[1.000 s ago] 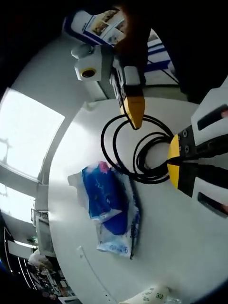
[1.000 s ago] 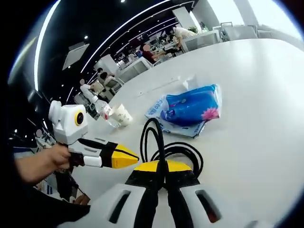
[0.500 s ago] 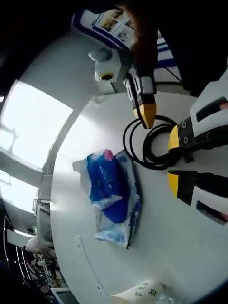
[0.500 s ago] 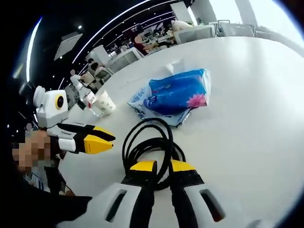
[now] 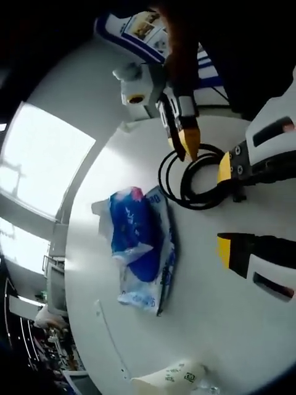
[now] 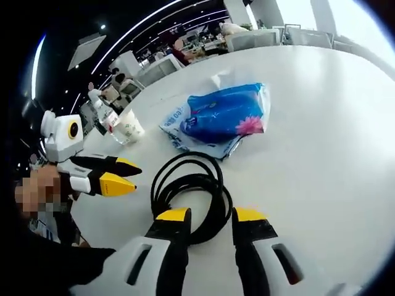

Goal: Arrange the tabletop items into an orderly group along one side of the table until the central work area is clear of visible clutter.

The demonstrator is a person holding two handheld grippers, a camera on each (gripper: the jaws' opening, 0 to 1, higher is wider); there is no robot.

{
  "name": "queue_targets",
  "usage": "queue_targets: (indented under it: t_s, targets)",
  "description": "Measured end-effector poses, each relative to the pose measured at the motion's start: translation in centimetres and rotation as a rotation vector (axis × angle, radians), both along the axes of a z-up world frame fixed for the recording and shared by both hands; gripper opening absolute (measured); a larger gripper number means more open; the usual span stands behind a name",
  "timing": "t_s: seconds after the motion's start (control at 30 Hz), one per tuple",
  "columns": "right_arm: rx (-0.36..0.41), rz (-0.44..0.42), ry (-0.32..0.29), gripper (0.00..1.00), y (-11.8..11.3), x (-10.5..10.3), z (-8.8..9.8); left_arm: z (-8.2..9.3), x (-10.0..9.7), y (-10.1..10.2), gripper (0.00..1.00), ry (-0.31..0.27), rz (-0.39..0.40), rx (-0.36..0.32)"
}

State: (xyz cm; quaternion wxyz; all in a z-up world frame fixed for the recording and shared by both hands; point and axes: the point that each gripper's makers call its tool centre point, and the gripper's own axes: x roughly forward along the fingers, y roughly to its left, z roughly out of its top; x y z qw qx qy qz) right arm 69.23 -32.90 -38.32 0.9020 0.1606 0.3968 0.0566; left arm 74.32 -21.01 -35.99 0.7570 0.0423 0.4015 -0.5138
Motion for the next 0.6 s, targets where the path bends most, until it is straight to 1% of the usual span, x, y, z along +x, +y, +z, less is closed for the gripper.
queue_targets:
  t_s: [0.03,0.1,0.2,0.33,0.43,0.47,0.6]
  targets:
    - [-0.004,-0.004,-0.008,0.29,-0.2,-0.1,0.6,0.1,0.2,0.1,0.32,-0.002,0.004,-0.001]
    - [-0.009,-0.004,-0.016,0.34,-0.4,0.1,0.7,0.3,0.6,0.2,0.36,-0.005,0.013,0.003]
    - [-0.015,-0.001,-0.033,0.42,-0.7,0.1,1.5,0.9,1.0,0.3,0.41,-0.016,0.026,-0.005]
    - [-0.033,0.002,-0.069,0.49,-1.1,0.5,2.7,1.5,1.3,0.5,0.52,-0.035,0.031,0.0]
    - [-0.052,0.005,-0.098,0.57,-1.5,0.8,3.4,1.8,1.6,0.6,0.59,-0.048,0.032,0.007]
    - [-0.065,0.008,-0.106,0.61,-1.8,0.9,3.7,2.2,1.6,0.6,0.6,-0.058,0.03,0.004]
    - [-0.103,0.022,-0.139,0.69,-2.5,1.4,4.7,2.4,3.0,0.6,0.68,-0.091,0.041,-0.006]
